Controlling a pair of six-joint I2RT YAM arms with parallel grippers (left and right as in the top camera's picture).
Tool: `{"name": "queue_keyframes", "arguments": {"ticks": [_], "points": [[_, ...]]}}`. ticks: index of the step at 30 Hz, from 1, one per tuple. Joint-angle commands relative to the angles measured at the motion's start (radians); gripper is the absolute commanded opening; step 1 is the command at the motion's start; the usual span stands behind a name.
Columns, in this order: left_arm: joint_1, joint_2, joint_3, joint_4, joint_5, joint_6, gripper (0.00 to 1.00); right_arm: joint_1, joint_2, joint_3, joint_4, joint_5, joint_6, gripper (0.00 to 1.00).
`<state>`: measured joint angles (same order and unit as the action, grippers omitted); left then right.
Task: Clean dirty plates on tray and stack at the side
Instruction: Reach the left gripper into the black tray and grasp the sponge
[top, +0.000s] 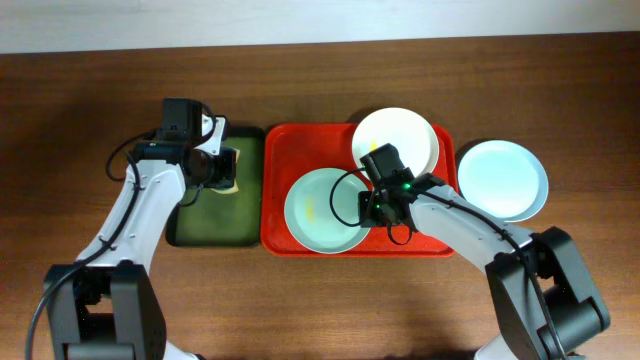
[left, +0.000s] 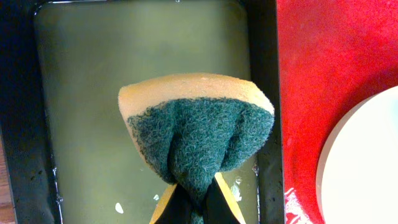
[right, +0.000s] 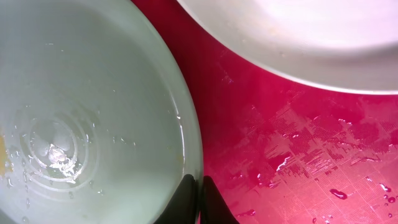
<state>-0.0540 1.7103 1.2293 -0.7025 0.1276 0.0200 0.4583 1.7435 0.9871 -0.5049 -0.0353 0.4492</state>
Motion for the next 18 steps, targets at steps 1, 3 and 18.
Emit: {"name": "queue_keyframes", "arguments": {"ticks": [1,3,18], "points": [[0.002,0.010,0.010,-0.016,0.007,0.023,0.00,0.006,-0.003,0.011,-0.005,-0.005,-0.002,0.04],[0.002,0.010,0.010,-0.024,0.008,0.023,0.00,0.006,-0.003,0.011,-0.005,-0.005,-0.002,0.04],[0.002,0.010,0.010,-0.019,0.008,0.023,0.00,0.006,-0.002,0.011,-0.004,-0.005,-0.003,0.04]]}}
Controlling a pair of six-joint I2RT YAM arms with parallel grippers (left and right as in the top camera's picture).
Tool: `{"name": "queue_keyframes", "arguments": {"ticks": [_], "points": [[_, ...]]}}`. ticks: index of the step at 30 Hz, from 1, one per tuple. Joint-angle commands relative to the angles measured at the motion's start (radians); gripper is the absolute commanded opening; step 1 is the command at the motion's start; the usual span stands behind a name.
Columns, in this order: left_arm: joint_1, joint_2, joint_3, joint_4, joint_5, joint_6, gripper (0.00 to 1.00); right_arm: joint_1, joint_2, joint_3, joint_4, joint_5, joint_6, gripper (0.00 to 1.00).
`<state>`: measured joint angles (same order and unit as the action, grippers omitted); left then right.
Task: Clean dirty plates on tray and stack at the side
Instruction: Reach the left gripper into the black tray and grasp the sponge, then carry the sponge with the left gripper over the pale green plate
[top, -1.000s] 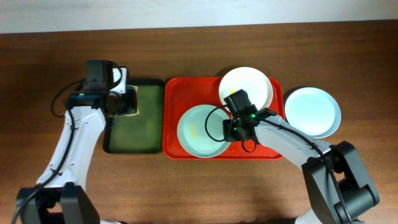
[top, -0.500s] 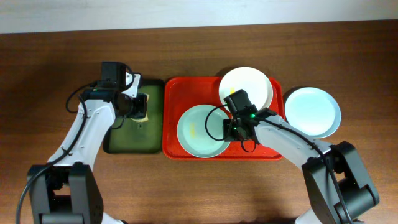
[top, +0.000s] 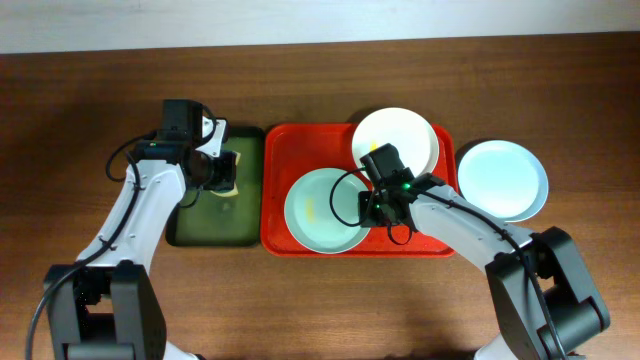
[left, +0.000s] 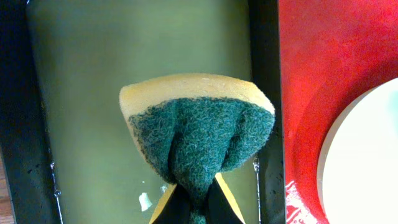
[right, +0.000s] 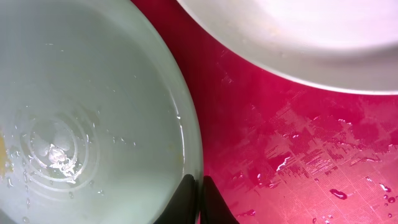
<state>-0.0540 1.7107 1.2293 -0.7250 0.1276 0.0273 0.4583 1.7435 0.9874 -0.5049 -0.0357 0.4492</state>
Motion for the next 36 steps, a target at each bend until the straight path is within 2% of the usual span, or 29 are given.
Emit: {"name": "queue_keyframes", "arguments": {"ticks": [1,29,36], "points": [[0.002,0.010,0.010,0.003,0.008,0.015,0.00,0.006,-0.002,0.010,-0.005,-0.005,-0.003,0.04],[0.002,0.010,0.010,0.007,0.008,0.008,0.00,0.006,-0.002,0.010,-0.005,-0.002,-0.002,0.04],[0.002,0.075,0.009,0.010,0.008,-0.032,0.00,0.006,-0.002,0.010,-0.007,-0.005,-0.002,0.04]]}}
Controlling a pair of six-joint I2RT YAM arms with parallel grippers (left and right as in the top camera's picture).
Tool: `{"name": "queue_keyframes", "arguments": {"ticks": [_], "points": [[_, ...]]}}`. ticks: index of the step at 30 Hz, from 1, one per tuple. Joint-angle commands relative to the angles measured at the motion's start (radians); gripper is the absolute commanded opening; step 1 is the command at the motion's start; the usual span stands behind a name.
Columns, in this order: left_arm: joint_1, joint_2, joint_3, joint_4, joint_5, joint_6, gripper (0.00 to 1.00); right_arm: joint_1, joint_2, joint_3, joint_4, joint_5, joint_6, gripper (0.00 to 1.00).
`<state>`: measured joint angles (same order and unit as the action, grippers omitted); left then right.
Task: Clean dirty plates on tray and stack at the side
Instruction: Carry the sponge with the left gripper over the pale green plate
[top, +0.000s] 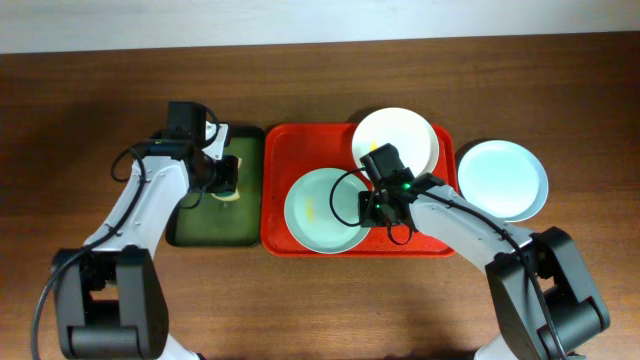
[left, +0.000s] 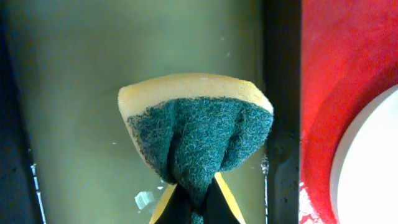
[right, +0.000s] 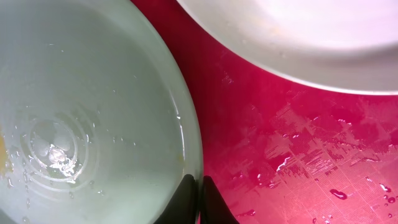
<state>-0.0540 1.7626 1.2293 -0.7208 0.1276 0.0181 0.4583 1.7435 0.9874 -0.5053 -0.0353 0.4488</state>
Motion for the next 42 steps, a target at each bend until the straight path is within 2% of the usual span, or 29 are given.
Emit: {"name": "queue_keyframes", "arguments": {"ticks": [1,9,11,13,17,20,22,24,30,33,42], "points": [[0.002,0.030,0.009,0.006,0.008,-0.026,0.00,0.006,-0.002,0.010,-0.007,-0.005,-0.002,0.04],[0.002,0.048,0.023,-0.007,0.006,-0.026,0.00,0.006,-0.002,0.010,-0.007,-0.006,-0.002,0.04],[-0.010,0.037,0.083,-0.095,-0.152,-0.110,0.00,0.006,-0.002,0.010,-0.007,-0.006,-0.002,0.04],[-0.038,0.024,0.115,-0.141,-0.246,-0.150,0.00,0.006,-0.002,0.010,-0.007,-0.006,-0.002,0.04],[-0.128,0.024,0.208,-0.235,-0.249,-0.151,0.00,0.006,-0.002,0.010,-0.004,-0.010,-0.002,0.04],[-0.169,0.024,0.230,-0.252,-0.190,-0.186,0.00,0.006,-0.002,0.010,-0.004,-0.013,-0.002,0.04],[-0.191,0.024,0.230,-0.252,-0.040,-0.189,0.00,0.006,-0.002,0.010,-0.004,-0.013,-0.002,0.04],[-0.220,0.024,0.229,-0.250,0.037,-0.190,0.00,0.006,-0.002,0.010,-0.004,-0.013,-0.002,0.04],[-0.336,0.027,0.229,-0.208,0.041,-0.190,0.00,0.006,-0.002,0.011,-0.007,-0.013,-0.002,0.04],[-0.372,0.050,0.229,-0.175,0.041,-0.235,0.00,0.006,-0.002,0.011,-0.008,-0.013,-0.002,0.04],[-0.445,0.089,0.229,-0.151,0.038,-0.236,0.00,-0.022,-0.002,0.011,-0.019,-0.027,-0.002,0.04]]}}
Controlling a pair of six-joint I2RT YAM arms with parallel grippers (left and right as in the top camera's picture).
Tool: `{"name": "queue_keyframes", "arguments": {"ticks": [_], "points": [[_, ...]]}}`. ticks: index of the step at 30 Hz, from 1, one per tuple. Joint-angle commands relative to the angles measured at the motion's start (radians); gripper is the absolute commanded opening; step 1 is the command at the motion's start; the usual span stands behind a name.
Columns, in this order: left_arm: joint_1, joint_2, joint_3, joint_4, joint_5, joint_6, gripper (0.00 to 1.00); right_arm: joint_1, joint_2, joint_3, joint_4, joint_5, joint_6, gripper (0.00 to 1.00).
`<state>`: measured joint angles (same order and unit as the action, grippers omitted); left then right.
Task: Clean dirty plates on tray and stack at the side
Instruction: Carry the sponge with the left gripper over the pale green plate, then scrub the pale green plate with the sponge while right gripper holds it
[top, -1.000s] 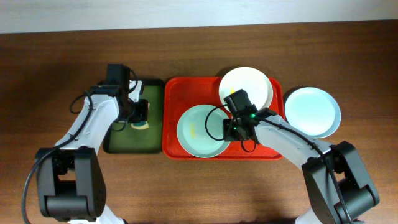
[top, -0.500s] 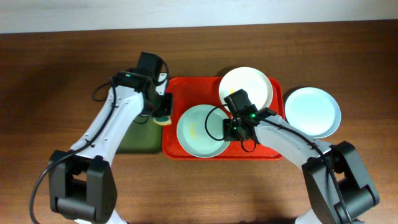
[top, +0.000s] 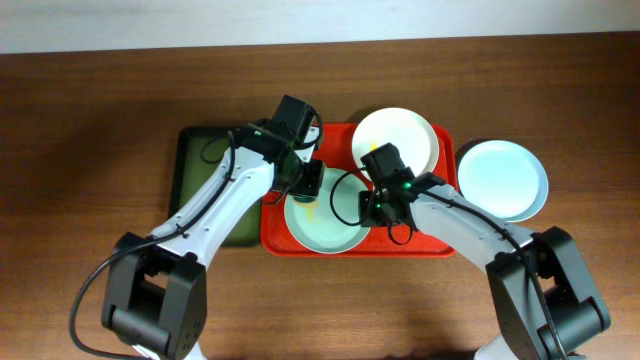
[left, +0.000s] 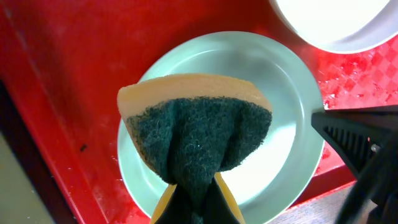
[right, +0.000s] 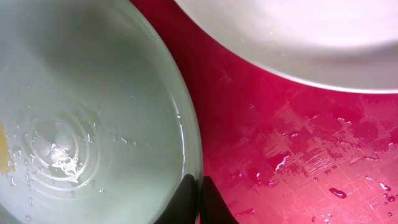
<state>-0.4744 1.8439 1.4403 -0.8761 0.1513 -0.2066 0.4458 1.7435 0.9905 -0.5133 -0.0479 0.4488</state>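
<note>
A pale green plate (top: 322, 215) with a yellow smear lies at the front of the red tray (top: 420, 245). My right gripper (right: 196, 194) is shut on the plate's right rim (right: 189, 134). My left gripper (left: 198, 208) is shut on a yellow and green sponge (left: 194, 134) and hangs over the plate (left: 286, 93), above its upper left part in the overhead view (top: 308, 180). A white plate (top: 397, 138) sits at the tray's back right, also seen from the right wrist (right: 298, 37).
A pale blue plate (top: 502, 178) rests on the wooden table to the right of the tray. A dark green tray of water (top: 205, 170) stands left of the red tray. Water drops lie on the red tray's floor (right: 298, 162).
My left gripper has moved right with the sponge, from over the dark green water tray to over the pale green plate. The right gripper has kept still on the rim.
The left gripper held the sponge over the water tray at all three earlier moments, shifting slightly over it, while the right gripper stayed shut on the green plate's rim. Now the sponge hangs above that plate.
</note>
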Motion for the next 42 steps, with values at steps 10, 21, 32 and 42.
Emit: {"name": "queue_keyframes", "arguments": {"ticks": [10,21,32,42], "points": [[-0.093,0.140,0.018,0.008,-0.178,-0.184,0.00,-0.010,-0.002,0.008,-0.010,-0.024,-0.002,0.04],[-0.053,0.229,0.018,0.007,-0.165,-0.185,0.00,-0.010,-0.002,0.008,-0.011,-0.024,-0.002,0.04],[0.018,0.285,0.060,0.035,0.376,0.029,0.00,-0.010,-0.002,0.008,-0.011,-0.027,-0.002,0.04],[0.045,0.095,0.061,-0.044,0.068,-0.013,0.00,-0.010,-0.002,0.008,-0.004,-0.032,-0.002,0.04]]}}
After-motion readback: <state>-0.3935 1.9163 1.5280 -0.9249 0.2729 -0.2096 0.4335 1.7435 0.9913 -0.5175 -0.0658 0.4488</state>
